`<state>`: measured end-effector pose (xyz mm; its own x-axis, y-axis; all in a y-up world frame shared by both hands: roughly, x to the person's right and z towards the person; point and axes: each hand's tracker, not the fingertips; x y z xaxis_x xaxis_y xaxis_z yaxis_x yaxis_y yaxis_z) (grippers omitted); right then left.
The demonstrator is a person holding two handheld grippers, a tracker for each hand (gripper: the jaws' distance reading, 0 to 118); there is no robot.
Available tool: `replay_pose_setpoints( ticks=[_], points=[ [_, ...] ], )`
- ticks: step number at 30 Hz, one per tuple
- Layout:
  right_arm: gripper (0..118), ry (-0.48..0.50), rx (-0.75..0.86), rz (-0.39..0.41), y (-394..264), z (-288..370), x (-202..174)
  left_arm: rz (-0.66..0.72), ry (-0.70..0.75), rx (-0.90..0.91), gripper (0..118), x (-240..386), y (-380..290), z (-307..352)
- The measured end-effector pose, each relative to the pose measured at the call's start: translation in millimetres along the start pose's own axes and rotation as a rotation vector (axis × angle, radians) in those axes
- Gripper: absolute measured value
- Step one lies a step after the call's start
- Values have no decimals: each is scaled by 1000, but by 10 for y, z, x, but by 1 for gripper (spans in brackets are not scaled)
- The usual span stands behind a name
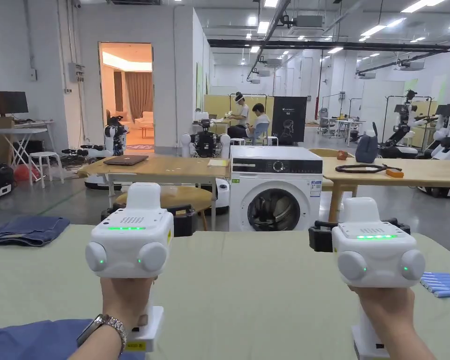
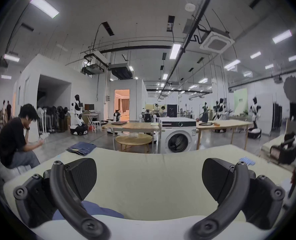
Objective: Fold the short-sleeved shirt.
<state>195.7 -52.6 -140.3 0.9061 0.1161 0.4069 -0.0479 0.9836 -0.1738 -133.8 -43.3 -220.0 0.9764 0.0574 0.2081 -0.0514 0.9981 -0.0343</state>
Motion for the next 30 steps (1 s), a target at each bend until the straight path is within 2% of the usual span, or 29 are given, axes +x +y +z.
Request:
replay_pose_setpoints(
  ticks=[4,9,11,14,17,21,24,30],
  points=[
    [118,50,2,-45,-43,18,-14,20,-26,1,118,19,16,15],
    [118,53,11,-39,-32,25,-28,-11,-30,-7,118,26,-10,9],
    [118,106,37,-98,-12,62,-12,-17,-31,-5,118,12,-36,33],
    [118,109,57,-121,-1,88,-16,-4,-37,1,118,-2,-64,64],
    [118,123,67,-111,-10,119,-30,13,-26,-6,118,-10,-81,55],
    [118,162,68,-48,-11,125,-32,12,-11,-6,118,-16,-89,57],
    [118,153,77,-14,14,126,-39,16,-5,-7,118,-12,-86,49],
    [118,157,99,-8,51,157,-62,19,-1,-17,118,32,-72,36]
  ],
)
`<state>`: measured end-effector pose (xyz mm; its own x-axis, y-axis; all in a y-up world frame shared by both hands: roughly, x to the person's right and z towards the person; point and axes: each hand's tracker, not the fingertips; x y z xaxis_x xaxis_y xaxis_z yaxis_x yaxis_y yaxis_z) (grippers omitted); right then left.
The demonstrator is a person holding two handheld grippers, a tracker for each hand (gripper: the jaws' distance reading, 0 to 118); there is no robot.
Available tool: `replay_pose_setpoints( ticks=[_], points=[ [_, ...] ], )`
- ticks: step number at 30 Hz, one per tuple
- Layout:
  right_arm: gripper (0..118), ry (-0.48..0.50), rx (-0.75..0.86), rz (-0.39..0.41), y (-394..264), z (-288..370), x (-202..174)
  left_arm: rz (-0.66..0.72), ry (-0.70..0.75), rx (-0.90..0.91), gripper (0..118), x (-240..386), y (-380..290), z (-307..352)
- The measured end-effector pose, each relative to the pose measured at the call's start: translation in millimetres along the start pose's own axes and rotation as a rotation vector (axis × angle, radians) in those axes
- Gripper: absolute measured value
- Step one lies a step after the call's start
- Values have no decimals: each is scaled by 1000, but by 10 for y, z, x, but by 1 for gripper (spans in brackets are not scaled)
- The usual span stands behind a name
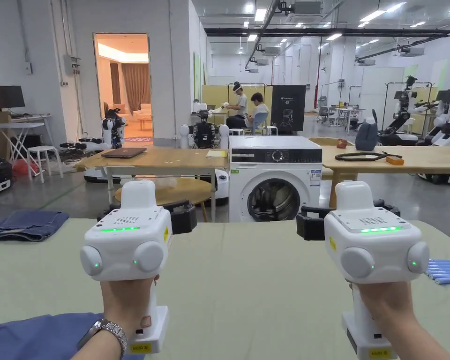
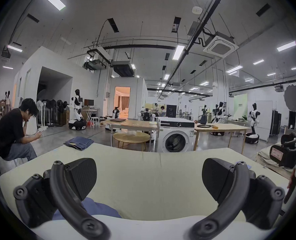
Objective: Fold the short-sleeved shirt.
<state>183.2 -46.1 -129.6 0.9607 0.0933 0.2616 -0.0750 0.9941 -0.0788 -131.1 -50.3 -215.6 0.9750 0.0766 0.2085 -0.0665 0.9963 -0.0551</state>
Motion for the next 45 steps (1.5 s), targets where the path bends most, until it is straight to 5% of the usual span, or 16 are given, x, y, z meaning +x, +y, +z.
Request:
replay_pose_setpoints(
  ticks=[17,45],
  points=[
    [118,-21,-40,-133,-97,-5,113,-78,-27,23,118,135,3,42],
    [118,-3,-26,-84,-92,37,46,-93,-34,24,118,138,-61,55]
  ],
)
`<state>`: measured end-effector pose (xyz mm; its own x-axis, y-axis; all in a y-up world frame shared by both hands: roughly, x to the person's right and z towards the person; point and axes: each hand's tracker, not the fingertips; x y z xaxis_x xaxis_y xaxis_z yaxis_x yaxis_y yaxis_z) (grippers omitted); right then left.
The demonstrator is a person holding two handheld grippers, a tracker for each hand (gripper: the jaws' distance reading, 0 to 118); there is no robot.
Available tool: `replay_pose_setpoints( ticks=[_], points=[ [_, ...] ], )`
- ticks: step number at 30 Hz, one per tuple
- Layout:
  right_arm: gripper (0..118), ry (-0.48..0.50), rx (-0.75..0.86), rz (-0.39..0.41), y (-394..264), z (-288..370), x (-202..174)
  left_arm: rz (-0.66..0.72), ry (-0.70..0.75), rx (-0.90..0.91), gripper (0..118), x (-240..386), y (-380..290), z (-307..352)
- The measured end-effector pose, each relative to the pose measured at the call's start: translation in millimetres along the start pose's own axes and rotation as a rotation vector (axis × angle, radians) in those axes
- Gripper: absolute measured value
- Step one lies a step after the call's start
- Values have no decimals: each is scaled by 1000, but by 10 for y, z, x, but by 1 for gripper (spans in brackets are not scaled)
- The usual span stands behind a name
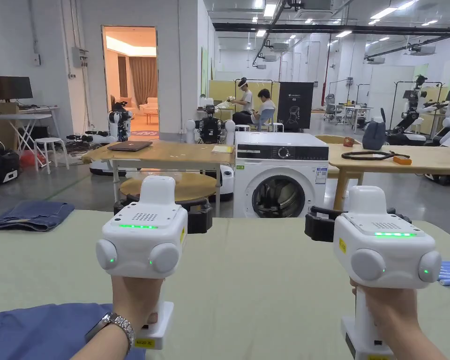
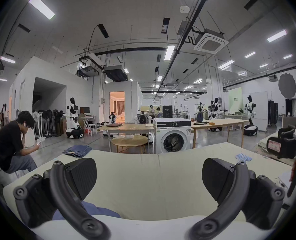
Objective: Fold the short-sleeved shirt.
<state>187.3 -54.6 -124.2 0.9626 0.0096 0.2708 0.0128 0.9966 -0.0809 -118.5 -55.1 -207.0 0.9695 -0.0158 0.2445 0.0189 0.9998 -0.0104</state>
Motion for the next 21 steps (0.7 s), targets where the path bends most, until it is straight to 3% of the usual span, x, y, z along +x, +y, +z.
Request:
replay_pose_setpoints(
  ticks=[12,21],
  points=[
    [118,-1,27,67,-27,18,-90,29,5,5,118,14,5,-3],
    [118,8,15,29,-34,-10,-119,-44,-9,-3,118,72,-40,-7]
  ],
)
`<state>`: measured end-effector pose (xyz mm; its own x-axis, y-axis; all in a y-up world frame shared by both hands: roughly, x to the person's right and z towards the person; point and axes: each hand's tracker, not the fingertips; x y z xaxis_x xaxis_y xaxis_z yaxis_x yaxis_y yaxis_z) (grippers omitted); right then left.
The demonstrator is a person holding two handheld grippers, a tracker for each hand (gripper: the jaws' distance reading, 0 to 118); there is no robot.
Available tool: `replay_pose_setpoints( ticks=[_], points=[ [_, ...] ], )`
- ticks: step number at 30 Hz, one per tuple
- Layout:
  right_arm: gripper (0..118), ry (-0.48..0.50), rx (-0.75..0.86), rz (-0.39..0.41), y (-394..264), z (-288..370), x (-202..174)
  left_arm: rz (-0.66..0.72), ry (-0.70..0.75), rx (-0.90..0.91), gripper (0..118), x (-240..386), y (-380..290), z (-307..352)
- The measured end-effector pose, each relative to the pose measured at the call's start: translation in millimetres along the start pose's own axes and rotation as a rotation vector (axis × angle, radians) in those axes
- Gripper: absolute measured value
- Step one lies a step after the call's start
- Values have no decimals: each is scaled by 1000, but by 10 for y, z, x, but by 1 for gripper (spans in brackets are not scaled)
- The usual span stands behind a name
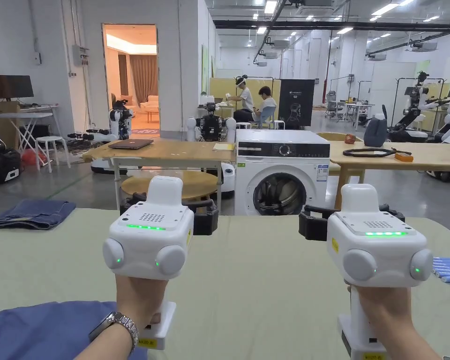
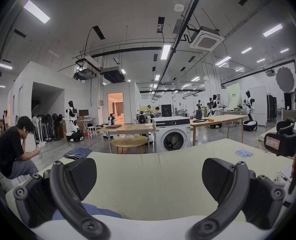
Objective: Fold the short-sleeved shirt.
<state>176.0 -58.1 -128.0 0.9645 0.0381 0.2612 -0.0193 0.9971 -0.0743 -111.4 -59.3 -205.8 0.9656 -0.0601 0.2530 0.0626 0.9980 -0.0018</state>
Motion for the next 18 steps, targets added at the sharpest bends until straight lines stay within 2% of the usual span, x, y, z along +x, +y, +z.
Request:
replay_pose_setpoints(
  ticks=[6,18],
  points=[
    [118,3,1,-27,6,-9,17,-24,-16,10,118,26,9,28],
    [118,13,4,-20,23,22,5,75,-3,8,118,-37,41,14]
  ],
)
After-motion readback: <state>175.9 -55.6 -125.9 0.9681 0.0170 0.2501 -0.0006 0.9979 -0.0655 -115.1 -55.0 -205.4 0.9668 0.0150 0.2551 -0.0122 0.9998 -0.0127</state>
